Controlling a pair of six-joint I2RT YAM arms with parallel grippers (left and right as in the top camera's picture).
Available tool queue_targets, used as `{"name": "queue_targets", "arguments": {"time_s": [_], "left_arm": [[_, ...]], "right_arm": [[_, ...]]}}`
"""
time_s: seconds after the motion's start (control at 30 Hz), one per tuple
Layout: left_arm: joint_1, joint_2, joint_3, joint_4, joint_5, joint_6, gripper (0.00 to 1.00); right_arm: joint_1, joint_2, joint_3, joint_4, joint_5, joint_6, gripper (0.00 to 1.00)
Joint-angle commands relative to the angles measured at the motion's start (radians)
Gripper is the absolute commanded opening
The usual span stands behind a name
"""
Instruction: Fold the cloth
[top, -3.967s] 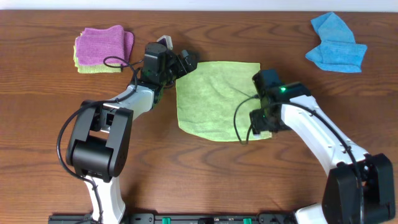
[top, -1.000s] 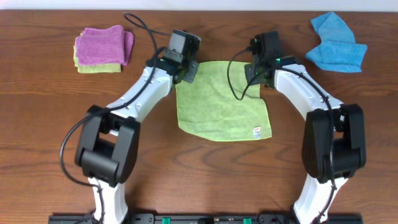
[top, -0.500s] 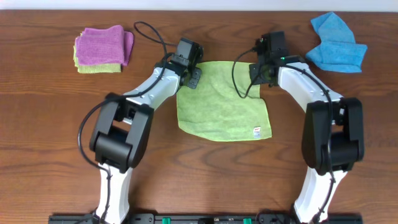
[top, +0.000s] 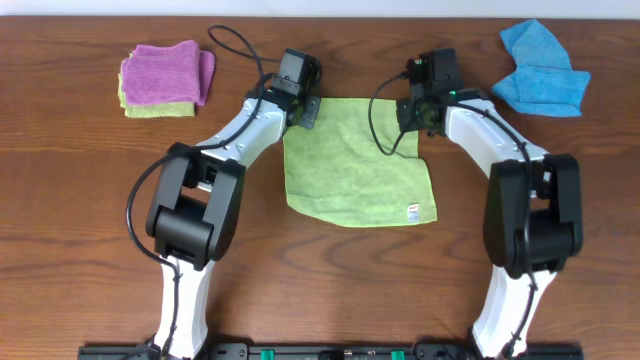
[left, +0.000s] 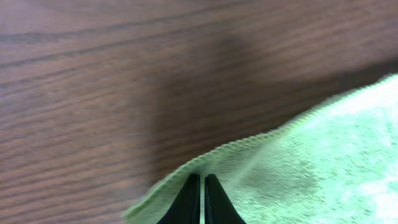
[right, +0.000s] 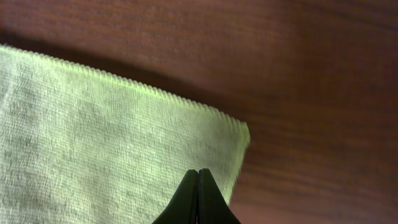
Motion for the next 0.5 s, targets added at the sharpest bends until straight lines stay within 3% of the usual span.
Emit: {"name": "queue_targets", "arguments": {"time_s": [0.0,0.47], "left_arm": [[0.014,0.010,0.019,0.011,-0.020,-0.008,0.06],[0.021,0.072,0.051,0.014,0.032,-0.033,0.06]], "right_arm": [[0.018,0.038,0.036,-0.003,-0.019,-0.010,0.02],[0.024,0.054,0.050,-0.009,-0.018,-0.008,0.02]]}}
